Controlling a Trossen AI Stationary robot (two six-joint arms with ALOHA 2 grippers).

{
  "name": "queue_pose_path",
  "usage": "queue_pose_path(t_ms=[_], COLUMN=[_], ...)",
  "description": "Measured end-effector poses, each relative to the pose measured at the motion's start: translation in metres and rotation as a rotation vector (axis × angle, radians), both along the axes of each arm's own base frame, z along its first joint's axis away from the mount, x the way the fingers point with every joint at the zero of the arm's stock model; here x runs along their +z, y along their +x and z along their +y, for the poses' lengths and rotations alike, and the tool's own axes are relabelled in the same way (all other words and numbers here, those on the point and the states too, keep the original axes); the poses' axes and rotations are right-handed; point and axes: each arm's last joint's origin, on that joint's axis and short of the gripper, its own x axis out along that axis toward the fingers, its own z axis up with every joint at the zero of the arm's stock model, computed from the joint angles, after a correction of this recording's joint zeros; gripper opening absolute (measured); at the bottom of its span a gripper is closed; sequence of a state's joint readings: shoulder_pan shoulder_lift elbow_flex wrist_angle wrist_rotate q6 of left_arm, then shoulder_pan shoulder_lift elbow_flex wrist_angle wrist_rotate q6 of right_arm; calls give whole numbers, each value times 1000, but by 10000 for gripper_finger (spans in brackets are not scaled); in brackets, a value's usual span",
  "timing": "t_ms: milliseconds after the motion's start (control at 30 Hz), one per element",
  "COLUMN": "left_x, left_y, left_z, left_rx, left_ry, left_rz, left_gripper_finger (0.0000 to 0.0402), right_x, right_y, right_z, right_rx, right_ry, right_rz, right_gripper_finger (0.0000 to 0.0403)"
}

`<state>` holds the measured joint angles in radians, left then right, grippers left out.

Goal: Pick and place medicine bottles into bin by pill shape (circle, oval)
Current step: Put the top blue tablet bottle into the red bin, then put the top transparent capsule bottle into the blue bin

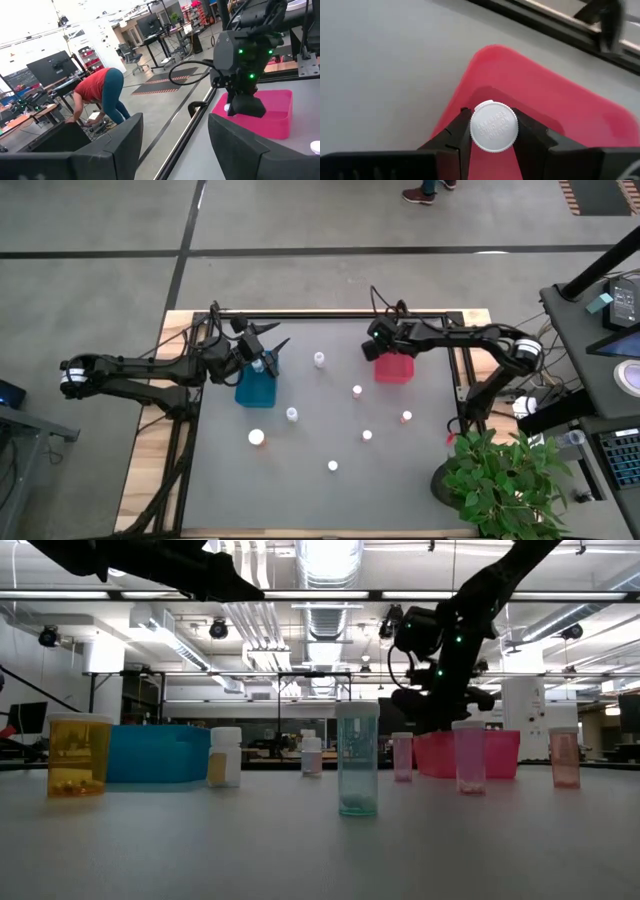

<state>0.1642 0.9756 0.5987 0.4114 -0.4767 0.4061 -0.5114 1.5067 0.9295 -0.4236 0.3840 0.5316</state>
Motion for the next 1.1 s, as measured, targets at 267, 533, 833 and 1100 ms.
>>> queue_pose_path(t_ms=[267, 533, 833, 1100], left_x=[0, 0, 0, 0], left_y=[0, 0, 0, 0], left_z=[0, 0, 0, 0], left_rx=[0, 0, 0, 0], left_ry=[0, 0, 0, 0], left_rz=[0, 1, 1, 1], left_gripper_finger=[206, 206, 206, 206], right_x=[-8, -10, 13, 60], right_y=[2, 3, -3, -20], right_z=[-1, -1, 2, 22], right_rx=[-13, -25, -24, 10], right_ry=[20, 24, -15, -72], right_rz=[2, -3, -70, -182], right_gripper_finger=[113, 158, 184, 183])
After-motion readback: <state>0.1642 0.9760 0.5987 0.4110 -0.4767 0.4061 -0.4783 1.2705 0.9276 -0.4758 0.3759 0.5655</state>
